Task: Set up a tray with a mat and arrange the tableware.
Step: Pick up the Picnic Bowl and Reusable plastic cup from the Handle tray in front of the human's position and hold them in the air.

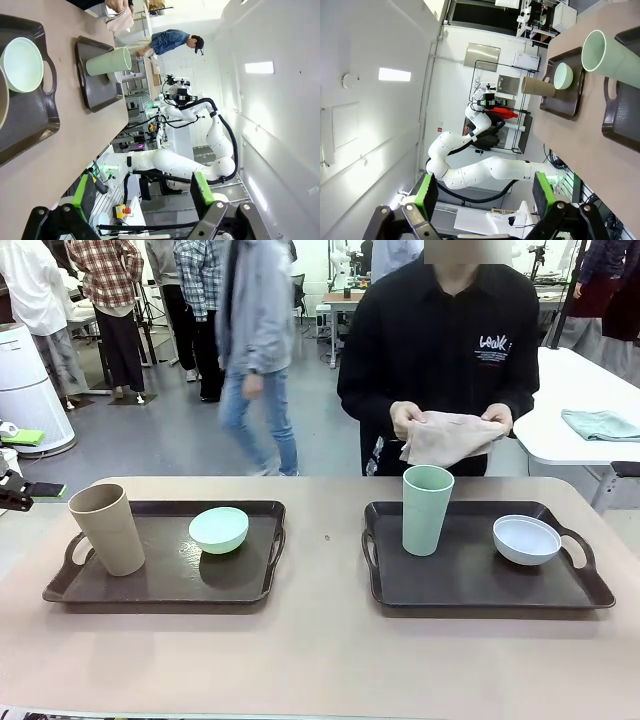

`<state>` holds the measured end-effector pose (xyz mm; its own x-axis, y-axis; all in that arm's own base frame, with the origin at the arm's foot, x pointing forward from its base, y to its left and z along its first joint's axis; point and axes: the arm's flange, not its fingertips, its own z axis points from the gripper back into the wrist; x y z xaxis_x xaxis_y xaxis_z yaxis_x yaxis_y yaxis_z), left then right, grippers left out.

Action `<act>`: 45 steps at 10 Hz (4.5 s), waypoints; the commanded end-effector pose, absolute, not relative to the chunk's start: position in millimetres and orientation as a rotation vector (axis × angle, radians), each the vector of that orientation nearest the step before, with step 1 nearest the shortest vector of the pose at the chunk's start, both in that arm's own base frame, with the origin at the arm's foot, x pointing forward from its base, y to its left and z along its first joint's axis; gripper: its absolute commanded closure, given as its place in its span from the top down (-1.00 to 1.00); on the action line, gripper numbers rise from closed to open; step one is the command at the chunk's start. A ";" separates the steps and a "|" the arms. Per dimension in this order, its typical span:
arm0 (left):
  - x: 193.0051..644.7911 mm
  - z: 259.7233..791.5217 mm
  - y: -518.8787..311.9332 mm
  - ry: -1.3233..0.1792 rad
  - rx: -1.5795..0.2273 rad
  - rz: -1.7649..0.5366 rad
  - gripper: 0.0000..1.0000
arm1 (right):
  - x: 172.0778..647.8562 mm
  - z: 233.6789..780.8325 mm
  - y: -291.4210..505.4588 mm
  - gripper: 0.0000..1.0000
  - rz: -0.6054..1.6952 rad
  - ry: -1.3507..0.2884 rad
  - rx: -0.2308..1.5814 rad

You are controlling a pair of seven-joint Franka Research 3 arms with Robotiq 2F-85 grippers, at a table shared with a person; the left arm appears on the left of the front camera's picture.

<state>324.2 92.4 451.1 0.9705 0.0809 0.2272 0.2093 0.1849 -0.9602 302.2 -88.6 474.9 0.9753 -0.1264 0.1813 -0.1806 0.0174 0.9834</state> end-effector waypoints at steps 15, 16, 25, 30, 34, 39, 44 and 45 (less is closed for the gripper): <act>398.5 564.1 -249.0 -1.049 -0.386 -1.186 1.00 | 448.1 537.4 -34.1 1.00 0.020 0.050 0.158; 412.8 541.8 -274.5 -1.094 -0.221 -1.314 1.00 | 450.7 527.8 -29.1 1.00 0.020 0.113 0.123; 443.5 436.7 -318.3 -0.787 -0.164 -1.515 1.00 | 462.4 489.3 -15.1 1.00 0.038 0.239 0.099; 491.7 431.1 -359.1 -0.747 -0.515 -1.463 1.00 | 485.6 475.5 -2.7 1.00 -0.024 0.113 0.061; 463.9 431.1 -344.5 -0.700 -0.538 -1.549 1.00 | 476.5 473.9 -8.0 1.00 0.029 0.224 0.108; 496.6 398.2 -371.5 -0.774 -0.773 -1.487 1.00 | 499.1 412.1 -5.3 1.00 0.048 -0.039 -0.002; 496.5 400.4 -373.5 -0.755 -0.741 -1.479 1.00 | 501.4 416.5 -7.2 1.00 0.076 -0.035 0.032; 503.5 394.3 -382.9 -0.795 -0.780 -1.473 1.00 | 502.7 405.1 -8.4 1.00 0.066 -0.036 0.045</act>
